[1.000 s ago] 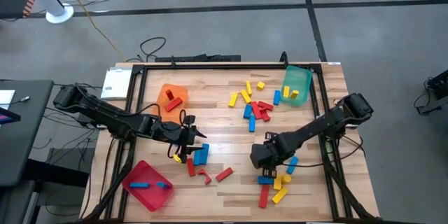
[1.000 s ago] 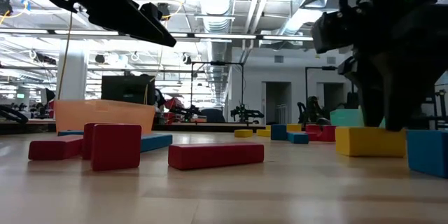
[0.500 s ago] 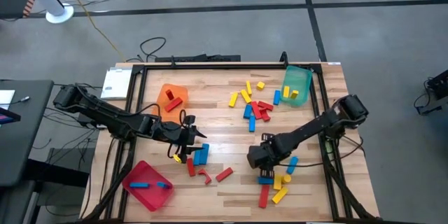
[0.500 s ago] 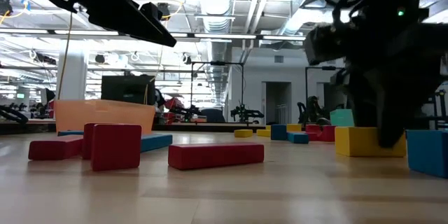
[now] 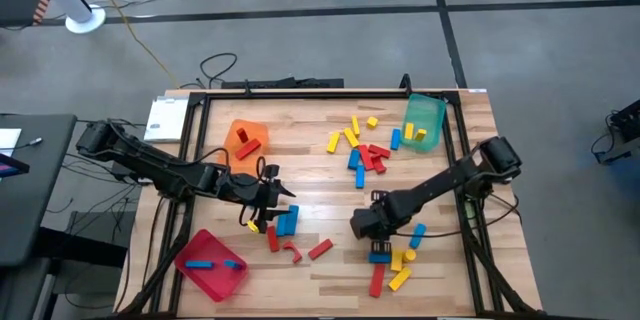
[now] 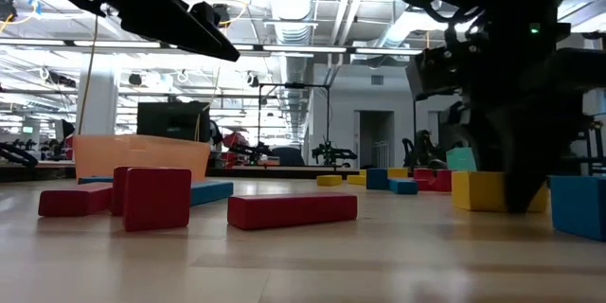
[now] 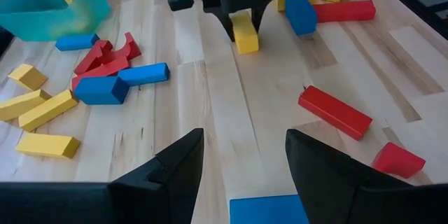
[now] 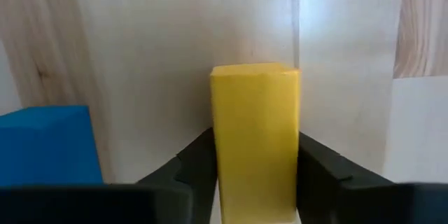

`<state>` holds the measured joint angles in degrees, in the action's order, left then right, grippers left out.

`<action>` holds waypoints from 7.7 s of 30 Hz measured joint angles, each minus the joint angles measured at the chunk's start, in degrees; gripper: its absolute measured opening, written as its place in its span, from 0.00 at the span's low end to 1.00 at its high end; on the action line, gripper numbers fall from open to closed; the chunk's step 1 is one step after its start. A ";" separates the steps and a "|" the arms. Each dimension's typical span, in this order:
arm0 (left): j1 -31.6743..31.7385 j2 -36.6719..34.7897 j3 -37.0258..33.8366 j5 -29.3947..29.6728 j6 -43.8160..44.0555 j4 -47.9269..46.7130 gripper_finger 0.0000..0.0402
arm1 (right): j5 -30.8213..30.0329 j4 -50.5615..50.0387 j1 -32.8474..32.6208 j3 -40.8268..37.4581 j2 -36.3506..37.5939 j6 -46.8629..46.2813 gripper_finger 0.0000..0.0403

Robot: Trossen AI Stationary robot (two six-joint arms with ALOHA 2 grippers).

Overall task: Sort blocks
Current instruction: Put the yellow wooden block into the green bin, then put the blue wooden block into the red bin

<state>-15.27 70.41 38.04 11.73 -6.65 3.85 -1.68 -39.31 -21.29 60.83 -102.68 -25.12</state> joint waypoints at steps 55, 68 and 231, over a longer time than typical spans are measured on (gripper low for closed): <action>1.99 0.00 0.04 -6.56 -15.59 14.17 0.49 | -15.46 0.78 32.72 6.53 23.87 18.05 0.35; 1.99 0.00 0.04 -6.54 -14.96 10.33 0.49 | -15.01 -9.97 53.77 6.44 29.34 18.09 0.35; 13.76 16.53 1.34 0.05 23.98 -30.03 0.49 | -10.19 9.62 -5.48 -4.86 17.19 3.54 0.52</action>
<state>-1.51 86.95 39.38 11.77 17.33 -26.18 -11.88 -29.69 -26.77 55.96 -85.49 -21.58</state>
